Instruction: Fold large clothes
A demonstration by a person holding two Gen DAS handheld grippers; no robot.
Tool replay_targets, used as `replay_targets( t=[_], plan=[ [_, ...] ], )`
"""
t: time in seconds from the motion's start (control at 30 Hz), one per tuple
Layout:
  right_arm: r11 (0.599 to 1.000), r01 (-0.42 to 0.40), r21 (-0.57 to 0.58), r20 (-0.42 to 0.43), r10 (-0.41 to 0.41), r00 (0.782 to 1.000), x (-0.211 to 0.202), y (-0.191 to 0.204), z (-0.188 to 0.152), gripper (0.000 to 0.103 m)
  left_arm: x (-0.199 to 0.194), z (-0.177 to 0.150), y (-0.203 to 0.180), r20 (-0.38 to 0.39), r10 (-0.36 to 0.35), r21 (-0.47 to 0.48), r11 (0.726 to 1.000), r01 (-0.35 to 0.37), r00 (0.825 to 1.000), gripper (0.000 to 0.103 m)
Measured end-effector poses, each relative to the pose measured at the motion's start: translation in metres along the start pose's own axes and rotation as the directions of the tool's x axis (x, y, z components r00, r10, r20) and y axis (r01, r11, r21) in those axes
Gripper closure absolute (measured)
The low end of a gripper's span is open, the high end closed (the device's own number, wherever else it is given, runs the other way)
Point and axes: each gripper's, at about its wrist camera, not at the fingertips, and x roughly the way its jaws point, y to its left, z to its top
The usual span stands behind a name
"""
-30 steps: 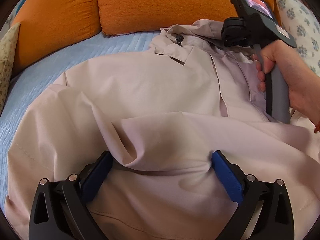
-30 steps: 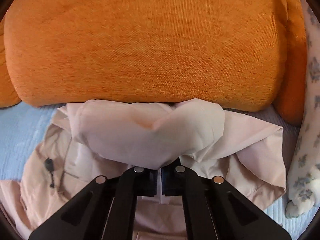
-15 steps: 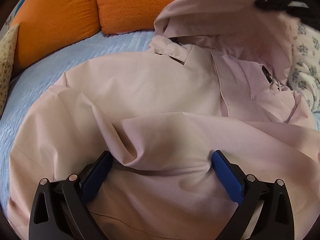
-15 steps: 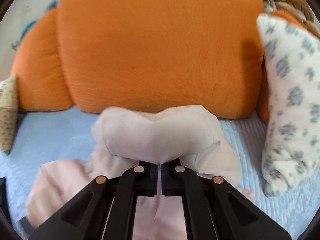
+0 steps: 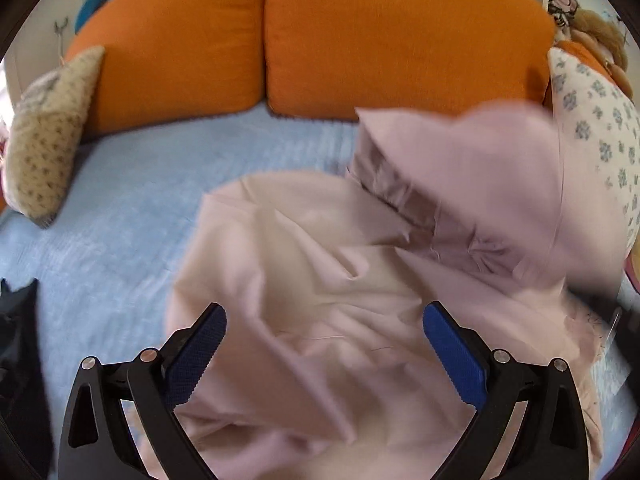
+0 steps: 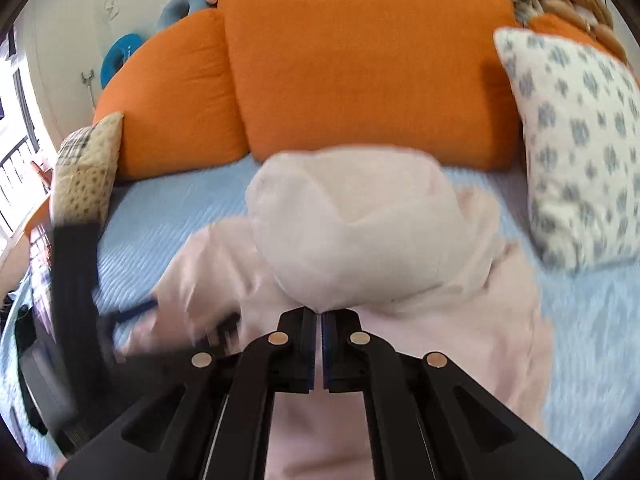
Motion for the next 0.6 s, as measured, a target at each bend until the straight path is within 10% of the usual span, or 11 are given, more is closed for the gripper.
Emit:
replay_targets(
  t=[0.33, 0.6],
  plan=[
    [0.999, -0.009, 0.039, -0.175, 0.016, 0.984, -0.002, 0.018, -0.105, 0.101, -0.064, 0.016, -0.003, 0.125, -0.016, 0.034, 0.999, 0.012, 0.992, 0.003],
    [1.0, 0.025, 0.016, -0.238, -0.021, 0.971, 0.015, 0.024, -0.157, 0.101, -0.037, 0.014, -0.045, 0.056, -0.095, 0.154, 0.984, 0.085, 0.994, 0.003]
  ],
)
